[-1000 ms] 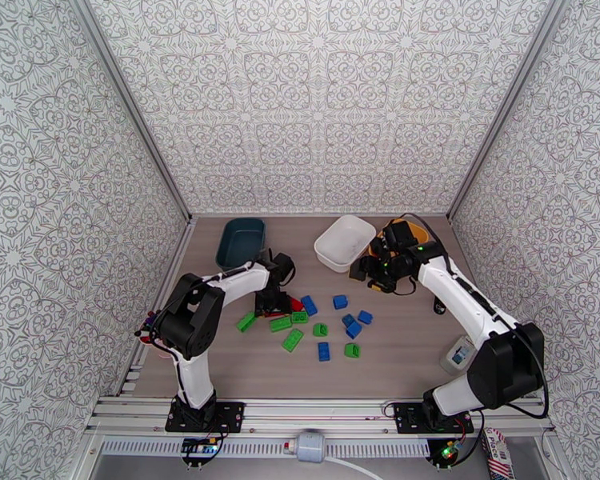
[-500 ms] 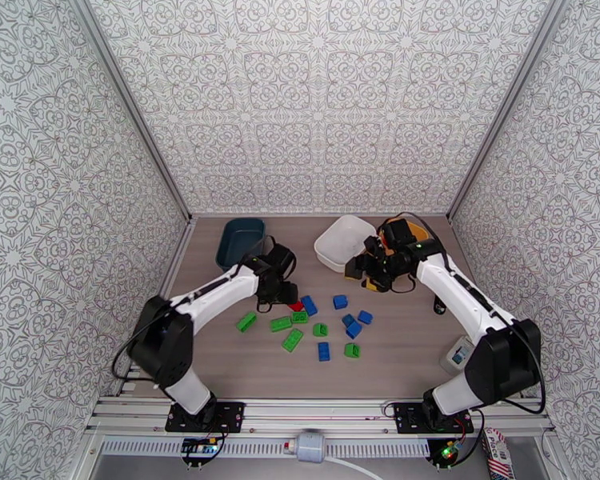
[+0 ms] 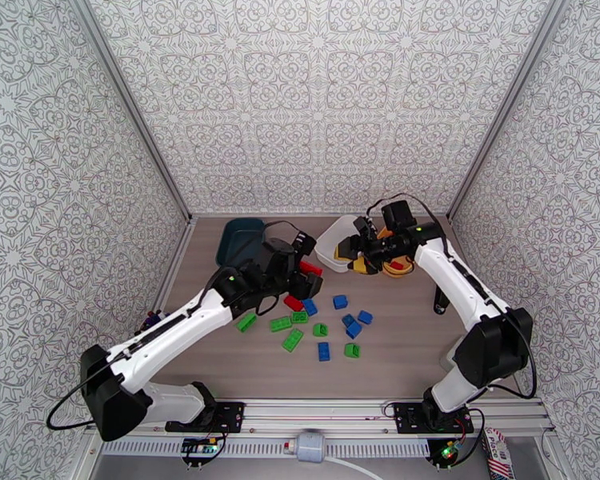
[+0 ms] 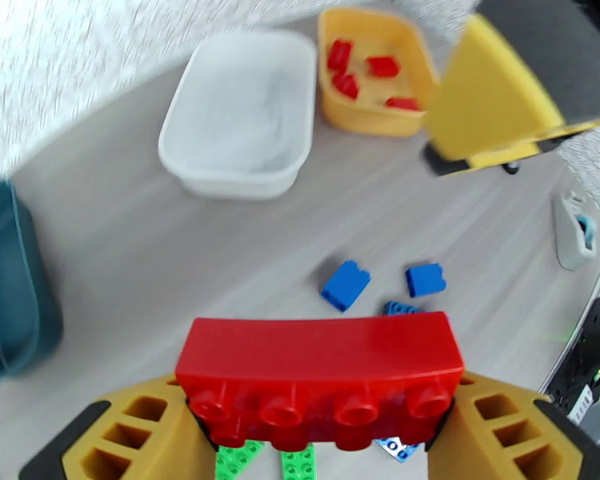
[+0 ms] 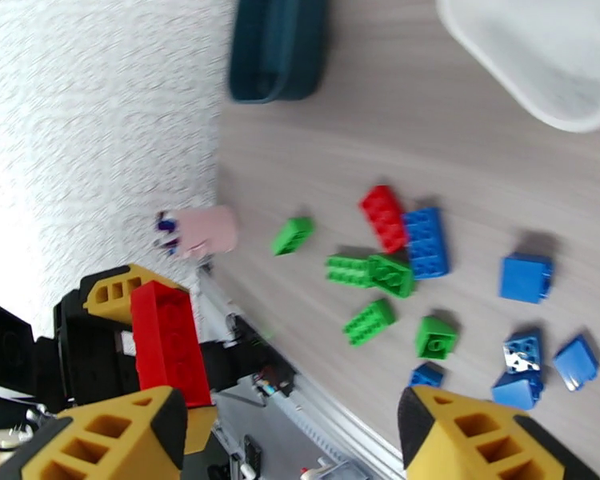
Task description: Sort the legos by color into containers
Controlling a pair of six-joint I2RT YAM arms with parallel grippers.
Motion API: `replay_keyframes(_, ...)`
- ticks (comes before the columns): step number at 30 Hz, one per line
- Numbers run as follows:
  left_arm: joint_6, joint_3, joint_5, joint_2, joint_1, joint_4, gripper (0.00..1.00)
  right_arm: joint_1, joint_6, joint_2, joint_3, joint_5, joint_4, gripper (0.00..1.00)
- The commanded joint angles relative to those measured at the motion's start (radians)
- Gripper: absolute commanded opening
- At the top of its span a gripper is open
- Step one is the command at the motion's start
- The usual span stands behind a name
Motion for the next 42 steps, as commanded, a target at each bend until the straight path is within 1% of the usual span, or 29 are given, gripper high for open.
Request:
replay_keyframes(1,0.097,0.04,0.053,0.018,-0.024,-0.019,0.62,0.004,-0.046,0.007,0.044,-0.124,-0.055,0.74)
replay_keyframes(4,0.122,0.055,0.049,0.024,-0.042,-0.037,0.62,0.029,-0.058,0.003,0.05,-0.161,-0.072,0.74)
replay_keyframes(8,0.129,0.064,0.058,0.024,-0.051,-0.031,0.61,0.071,-0.065,0.001,0.048,-0.165,-0.084,0.73)
replay_keyframes(16,0.135,0.083,0.095,0.042,-0.059,-0.045,0.6,0.131,-0.053,0.004,0.035,-0.192,-0.057,0.68)
replay_keyframes(21,0.132,0.083,0.089,0.043,-0.07,-0.045,0.59,0.148,-0.056,0.014,0.019,-0.189,-0.058,0.6)
replay_keyframes(27,0.129,0.085,0.091,0.044,-0.07,-0.041,0.59,0.158,-0.062,0.02,0.005,-0.192,-0.064,0.46)
replay_keyframes(30,0.125,0.086,0.094,0.045,-0.07,-0.036,0.59,0.161,-0.07,0.021,0.004,-0.193,-0.071,0.42)
replay_keyframes(34,0.119,0.091,0.092,0.051,-0.07,-0.03,0.59,0.163,-0.075,0.024,0.0,-0.191,-0.078,0.34)
replay_keyframes(36,0.114,0.093,0.088,0.051,-0.069,-0.029,0.63,0.163,-0.073,0.023,-0.004,-0.189,-0.071,0.3)
replay_keyframes(37,0.11,0.091,0.082,0.051,-0.069,-0.028,0.67,0.163,-0.068,0.022,-0.007,-0.187,-0.065,0.28)
replay_keyframes(41,0.088,0.082,0.023,0.043,-0.072,-0.007,0.91,0.161,-0.03,0.018,-0.017,-0.169,-0.018,0.2)
replay_keyframes(42,0.082,0.078,0.001,0.036,-0.073,-0.005,0.99,0.158,-0.018,0.021,-0.018,-0.155,-0.008,0.2)
